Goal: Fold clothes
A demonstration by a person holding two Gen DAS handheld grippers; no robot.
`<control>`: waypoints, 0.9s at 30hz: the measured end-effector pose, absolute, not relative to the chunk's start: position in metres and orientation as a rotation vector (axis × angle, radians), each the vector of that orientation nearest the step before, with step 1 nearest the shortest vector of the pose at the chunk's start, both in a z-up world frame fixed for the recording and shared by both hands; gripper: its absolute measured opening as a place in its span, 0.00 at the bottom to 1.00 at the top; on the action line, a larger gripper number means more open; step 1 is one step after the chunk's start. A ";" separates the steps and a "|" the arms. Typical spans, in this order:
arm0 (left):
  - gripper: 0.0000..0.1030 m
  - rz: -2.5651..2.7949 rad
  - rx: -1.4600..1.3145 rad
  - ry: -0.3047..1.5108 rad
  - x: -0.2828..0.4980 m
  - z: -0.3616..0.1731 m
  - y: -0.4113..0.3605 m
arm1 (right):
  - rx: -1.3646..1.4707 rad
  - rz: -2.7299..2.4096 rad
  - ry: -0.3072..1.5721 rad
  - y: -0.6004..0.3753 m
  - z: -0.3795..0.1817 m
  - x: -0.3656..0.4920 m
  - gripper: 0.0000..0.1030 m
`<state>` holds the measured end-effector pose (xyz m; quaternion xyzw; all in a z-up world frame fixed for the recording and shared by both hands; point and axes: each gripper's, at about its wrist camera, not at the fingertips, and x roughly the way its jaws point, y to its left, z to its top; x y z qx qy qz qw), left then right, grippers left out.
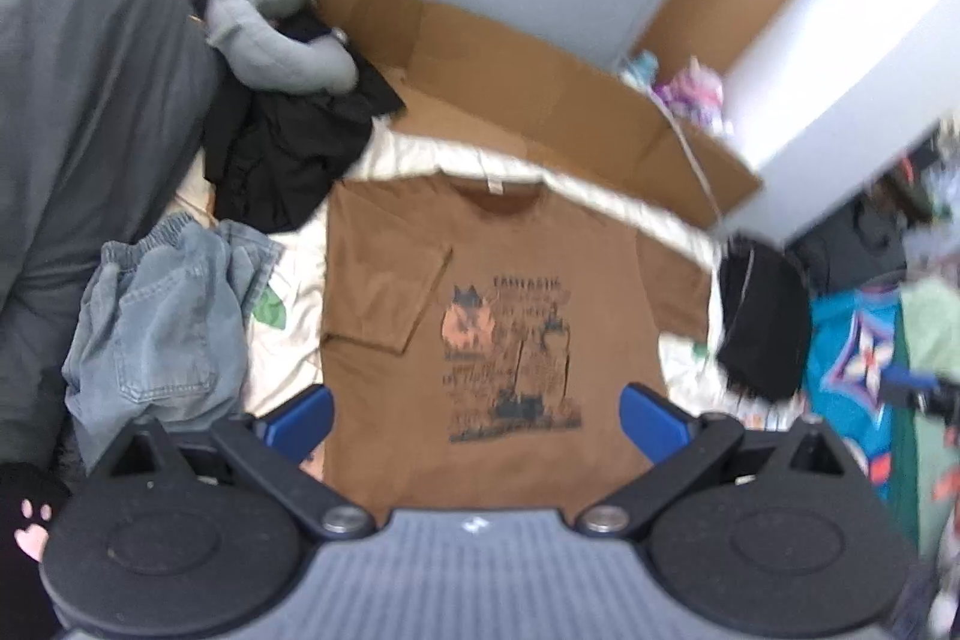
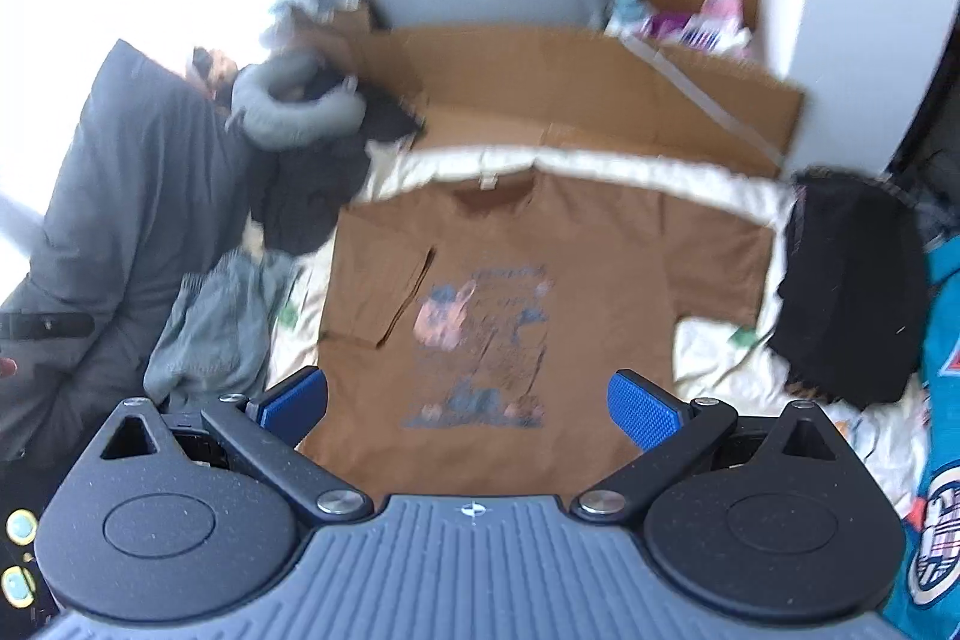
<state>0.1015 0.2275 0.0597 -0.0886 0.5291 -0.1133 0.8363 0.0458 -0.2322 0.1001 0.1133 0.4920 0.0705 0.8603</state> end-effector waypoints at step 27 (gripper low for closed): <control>1.00 -0.440 -0.077 1.090 0.126 0.077 0.122 | 0.425 -0.044 0.945 -0.320 0.118 0.020 1.00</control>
